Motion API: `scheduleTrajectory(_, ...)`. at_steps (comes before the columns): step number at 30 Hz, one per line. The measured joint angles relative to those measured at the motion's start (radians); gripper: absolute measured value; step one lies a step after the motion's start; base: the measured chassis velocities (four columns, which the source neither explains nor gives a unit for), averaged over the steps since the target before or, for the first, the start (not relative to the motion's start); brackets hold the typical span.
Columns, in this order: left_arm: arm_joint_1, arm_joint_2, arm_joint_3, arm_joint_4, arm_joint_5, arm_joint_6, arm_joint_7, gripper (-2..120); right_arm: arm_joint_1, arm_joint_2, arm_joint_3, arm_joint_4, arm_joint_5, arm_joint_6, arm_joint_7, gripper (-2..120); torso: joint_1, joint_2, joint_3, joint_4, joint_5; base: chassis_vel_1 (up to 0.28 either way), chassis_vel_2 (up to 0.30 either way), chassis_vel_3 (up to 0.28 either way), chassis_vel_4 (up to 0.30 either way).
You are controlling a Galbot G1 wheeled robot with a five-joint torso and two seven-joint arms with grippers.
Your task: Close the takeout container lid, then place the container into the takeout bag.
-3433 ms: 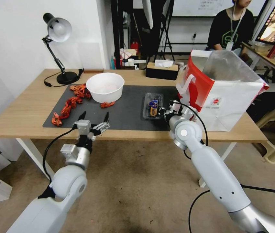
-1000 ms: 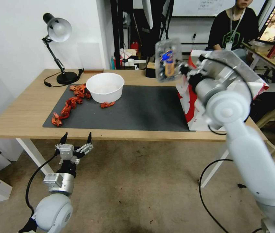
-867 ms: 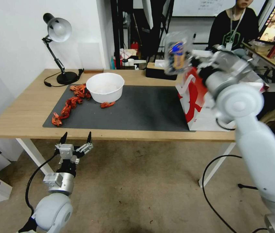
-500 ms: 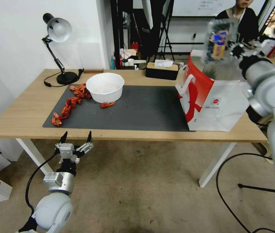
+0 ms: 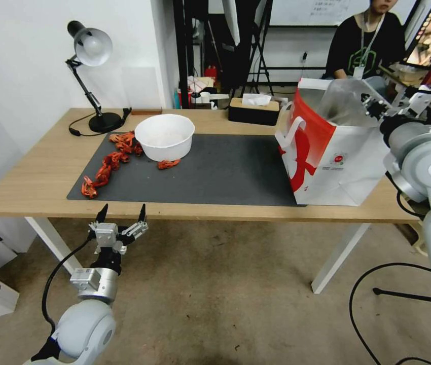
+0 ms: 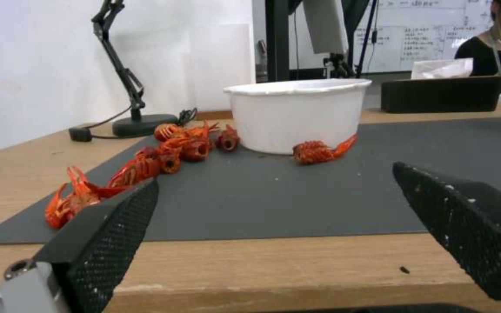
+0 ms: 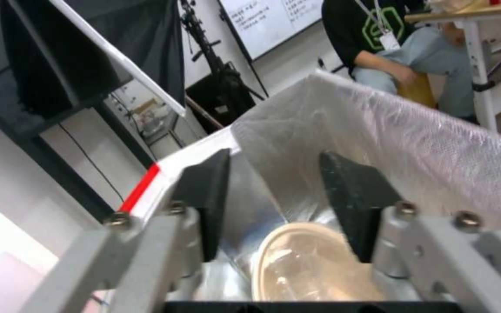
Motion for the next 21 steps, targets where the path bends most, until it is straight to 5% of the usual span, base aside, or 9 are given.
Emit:
scheduleTrajectory(3, 0.001, 0.000, -0.001, -0.001, 0.000, 0.000, 0.000, 100, 0.003, -0.003, 0.004, 0.008, 0.003, 0.047, -0.053, 53, 0.000, 0.000, 0.000, 0.0000, 0.0000, 0.000, 0.000, 0.000, 0.000)
scheduleTrajectory(5, 0.003, 0.000, -0.005, -0.002, 0.000, 0.000, 0.000, 100, -0.002, -0.010, 0.003, 0.021, -0.004, 0.157, -0.182, 65, 0.000, 0.000, 0.000, 0.0002, -0.0003, 0.000, 0.000, 0.000, 0.000)
scheduleTrajectory(12, 0.008, 0.001, -0.011, -0.005, -0.002, 0.000, 0.000, 100, -0.067, -0.027, -0.032, 0.075, -0.047, 0.301, -0.456, 88, 0.000, 0.000, 0.000, 0.0001, -0.0002, 0.000, 0.000, 0.000, 0.000)
scheduleTrajectory(13, 0.010, -0.001, -0.014, -0.005, -0.002, -0.001, 0.000, 100, -0.138, -0.035, -0.070, 0.111, -0.140, 0.351, -0.588, 99, 0.000, 0.000, 0.000, 0.0001, -0.0001, 0.000, 0.000, 0.000, 0.000)
scheduleTrajectory(16, 0.012, -0.003, -0.015, -0.005, -0.002, -0.001, -0.001, 100, -0.224, -0.044, -0.108, 0.140, -0.294, 0.381, -0.676, 100, 0.000, 0.000, 0.000, 0.0000, 0.0000, 0.000, 0.000, 0.000, 0.000)
scheduleTrajectory(21, 0.013, -0.006, -0.017, -0.005, -0.002, -0.002, -0.001, 100, -0.318, -0.048, -0.152, 0.181, -0.509, 0.392, -0.695, 100, 0.000, 0.000, 0.000, 0.0001, -0.0003, 0.000, 0.000, 0.000, 0.000)
